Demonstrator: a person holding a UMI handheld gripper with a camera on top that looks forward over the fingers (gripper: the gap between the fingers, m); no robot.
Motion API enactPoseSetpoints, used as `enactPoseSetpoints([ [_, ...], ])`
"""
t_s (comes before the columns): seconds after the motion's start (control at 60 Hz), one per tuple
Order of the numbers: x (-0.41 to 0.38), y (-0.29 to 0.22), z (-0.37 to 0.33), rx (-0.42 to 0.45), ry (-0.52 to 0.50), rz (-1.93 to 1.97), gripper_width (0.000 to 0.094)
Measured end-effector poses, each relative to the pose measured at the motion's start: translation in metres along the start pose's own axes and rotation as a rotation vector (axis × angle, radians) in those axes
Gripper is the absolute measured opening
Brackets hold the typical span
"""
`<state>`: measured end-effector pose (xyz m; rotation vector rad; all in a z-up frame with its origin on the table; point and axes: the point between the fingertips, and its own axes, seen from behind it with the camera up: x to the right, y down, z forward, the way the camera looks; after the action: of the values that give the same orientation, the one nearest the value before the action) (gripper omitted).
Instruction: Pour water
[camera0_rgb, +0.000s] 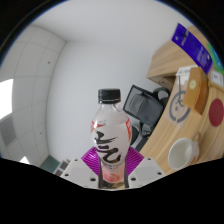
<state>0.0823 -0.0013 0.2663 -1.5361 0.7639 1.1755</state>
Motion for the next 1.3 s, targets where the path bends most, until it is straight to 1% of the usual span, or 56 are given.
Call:
enactPoseSetpoints([
  [0.1, 0.002, -0.049, -0.018, 0.067, 0.089, -0.392, 0.0286],
  [0.15, 0.009, -0.082, -0.033, 0.103, 0.144, -0.571, 0.0285],
  [0.25, 0.036, -0.119, -0.054, 0.151, 0.281, -0.897, 0.0286],
  [0.3, 0.059, -0.129, -0.066, 0.163, 0.327, -1.018, 0.0285],
  [0.4, 0.108, -0.144, -0.072, 0.130, 0.418, -1.081, 0.0285],
  [0.483, 0.154, -0.139, -0.080, 0.091, 0.486, -1.091, 0.0285],
  [0.6, 0.207, -0.137, -0.083, 0.044, 0.540, -1.091, 0.0284],
  [0.767, 0.253, -0.131, -0.088, 0.018, 0.585, -1.106, 0.0285],
  [0.8, 0.264, -0.129, -0.090, 0.009, 0.602, -1.097, 0.0298],
  [0.833, 0.257, -0.133, -0.090, 0.055, 0.575, -1.089, 0.0291],
  [0.9, 0.258, -0.132, -0.092, 0.067, 0.570, -1.074, 0.0296],
  [0.983, 0.258, -0.132, -0.090, 0.067, 0.572, -1.087, 0.0358],
  [1.017, 0.258, -0.133, -0.089, 0.065, 0.575, -1.099, 0.0364],
  [1.15, 0.260, -0.132, -0.089, 0.031, 0.603, -1.084, 0.0516],
  [1.183, 0.264, -0.131, -0.092, 0.012, 0.621, -1.069, 0.0589],
  [1.217, 0.266, -0.129, -0.093, -0.011, 0.628, -1.052, 0.0718],
  [1.233, 0.266, -0.127, -0.094, -0.024, 0.631, -1.045, 0.0821],
  [1.25, 0.265, -0.126, -0.095, -0.031, 0.633, -1.039, 0.0874],
  [1.283, 0.261, -0.126, -0.099, -0.035, 0.638, -1.031, 0.0818],
  [1.3, 0.260, -0.127, -0.101, -0.033, 0.645, -1.032, 0.0816],
])
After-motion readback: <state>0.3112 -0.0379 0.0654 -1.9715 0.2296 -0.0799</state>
